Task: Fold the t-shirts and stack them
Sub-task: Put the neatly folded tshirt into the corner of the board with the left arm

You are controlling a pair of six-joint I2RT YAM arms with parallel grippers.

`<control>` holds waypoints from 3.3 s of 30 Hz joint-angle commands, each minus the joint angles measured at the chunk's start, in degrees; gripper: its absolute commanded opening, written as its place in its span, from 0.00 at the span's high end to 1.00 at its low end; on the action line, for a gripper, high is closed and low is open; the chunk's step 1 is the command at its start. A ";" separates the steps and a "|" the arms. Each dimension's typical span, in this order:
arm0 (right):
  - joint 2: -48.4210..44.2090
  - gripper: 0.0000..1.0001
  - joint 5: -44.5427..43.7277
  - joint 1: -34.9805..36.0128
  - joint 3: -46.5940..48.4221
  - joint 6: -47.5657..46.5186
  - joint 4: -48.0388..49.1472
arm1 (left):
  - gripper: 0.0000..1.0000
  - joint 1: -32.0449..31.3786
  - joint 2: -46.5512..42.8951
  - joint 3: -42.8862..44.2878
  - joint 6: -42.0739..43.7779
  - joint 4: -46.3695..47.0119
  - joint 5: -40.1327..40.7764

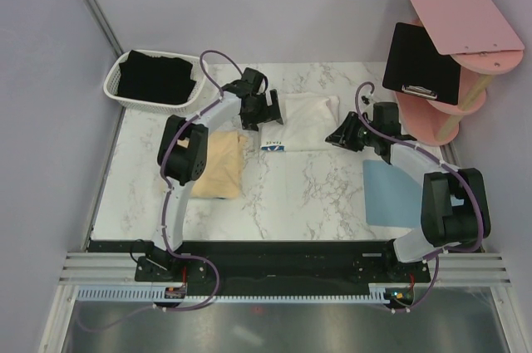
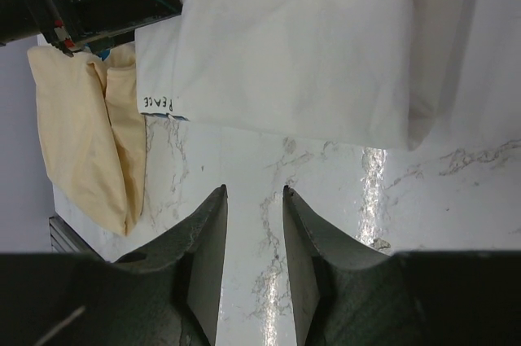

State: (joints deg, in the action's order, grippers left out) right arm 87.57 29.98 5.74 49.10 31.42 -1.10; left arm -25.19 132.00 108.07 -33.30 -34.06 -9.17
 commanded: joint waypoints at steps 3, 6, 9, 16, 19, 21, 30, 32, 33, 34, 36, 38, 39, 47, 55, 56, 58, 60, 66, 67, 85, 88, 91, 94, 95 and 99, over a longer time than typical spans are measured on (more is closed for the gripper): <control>-1.70 0.59 2.02 -1.08 -0.50 -1.01 1.19 | 0.00 -0.30 2.46 1.70 -0.80 -0.83 0.47; -1.52 0.59 2.19 -1.26 -0.76 -0.92 1.28 | 0.02 -1.44 5.10 4.07 -0.72 -1.35 -1.55; -1.52 0.59 2.28 -1.52 -0.94 -1.01 1.28 | 0.09 -3.81 8.61 7.67 -0.19 -2.50 -3.66; -2.40 0.59 3.42 -2.57 -0.76 -0.75 1.28 | 0.98 -6.10 10.39 8.57 -0.63 -4.87 -3.14; -3.37 0.59 3.86 -3.01 -1.02 -0.83 1.28 | 0.98 -5.23 5.91 5.67 0.51 -5.05 -1.82; -4.33 0.59 4.65 -3.36 -1.37 -0.66 1.19 | 0.98 -4.52 1.43 4.61 1.48 -5.57 -1.55; -13.73 0.17 2.90 -3.45 -3.40 -1.62 1.28 | 0.98 -2.68 -8.69 12.24 6.31 -20.14 -0.41; -15.14 0.02 1.32 -3.45 -4.27 -1.71 1.19 | 0.98 -2.06 -9.57 13.13 6.93 -22.26 -0.50; -15.23 0.02 1.31 -3.54 -4.54 -1.71 1.28 | 0.98 -1.88 -11.05 12.87 6.93 -23.58 -0.15; -15.15 0.02 1.40 -3.45 -4.63 -1.80 1.28 | 0.98 -1.71 -12.11 12.34 6.93 -23.85 0.11; -14.62 0.02 1.93 -3.45 -5.24 -1.80 1.28 | 0.98 -0.57 -15.53 10.15 7.02 -24.21 0.29; -13.92 0.02 1.75 -3.45 -6.20 -1.71 1.28 | 0.98 0.92 -17.74 7.61 7.02 -24.91 0.20; -13.57 0.02 1.58 -3.45 -6.65 -1.89 1.54 | 0.98 1.54 -19.84 7.07 7.11 -25.61 0.47; -11.72 0.02 1.22 -3.45 -10.60 -1.10 4.88 | 0.98 6.81 -30.22 -5.83 9.92 -28.77 -0.15; -9.96 0.02 1.66 -3.54 -11.57 -0.04 6.90 | 0.98 10.68 -36.03 -12.88 13.87 -30.97 0.29; -9.88 0.02 1.66 -3.45 -11.66 0.31 7.34 | 0.98 11.47 -36.29 -13.58 14.05 -31.06 0.38; -9.52 0.02 1.75 -3.45 -12.01 0.48 7.78 | 0.98 12.27 -37.26 -14.55 14.84 -31.32 0.47; -8.91 0.02 1.93 -3.45 -12.19 0.57 8.05 | 0.98 13.93 -38.39 -14.91 15.63 -31.67 0.29; -7.42 0.02 2.89 -3.45 -13.86 1.80 10.94 | 0.98 19.82 -40.33 -15.79 16.60 -32.29 -2.87; -7.24 0.02 2.89 -3.45 -13.94 1.89 11.03 | 0.98 20.35 -40.77 -15.70 16.86 -32.55 -3.05; -3.37 0.02 3.33 -3.45 -14.91 2.60 13.32 | 0.98 23.87 -42.89 -22.90 16.87 -33.35 11.60; -3.02 0.02 3.42 -3.45 -14.47 2.51 13.14 | 0.98 24.05 -41.39 -22.82 16.07 -33.61 16.72; -2.49 0.02 3.51 -3.45 -14.12 2.42 12.97 | 0.98 24.05 -39.72 -22.82 15.55 -33.96 20.24; -2.05 0.02 3.51 -3.45 -13.86 1.98 12.53 | 0.98 24.05 -38.06 -23.08 14.84 -33.87 23.57; -1.88 0.02 3.51 -3.37 -13.77 1.89 12.53 | 0.98 24.05 -37.70 -23.17 14.67 -33.79 23.58; -2.05 0.02 3.42 -3.37 -13.77 1.89 12.27 | 0.65 24.05 -34.89 -21.95 13.27 -34.40 29.02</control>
State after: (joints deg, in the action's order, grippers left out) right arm 85.36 32.45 2.44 34.26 34.13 9.43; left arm -1.72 95.29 84.90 -18.15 -67.44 10.35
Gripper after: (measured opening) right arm 0.982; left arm 0.117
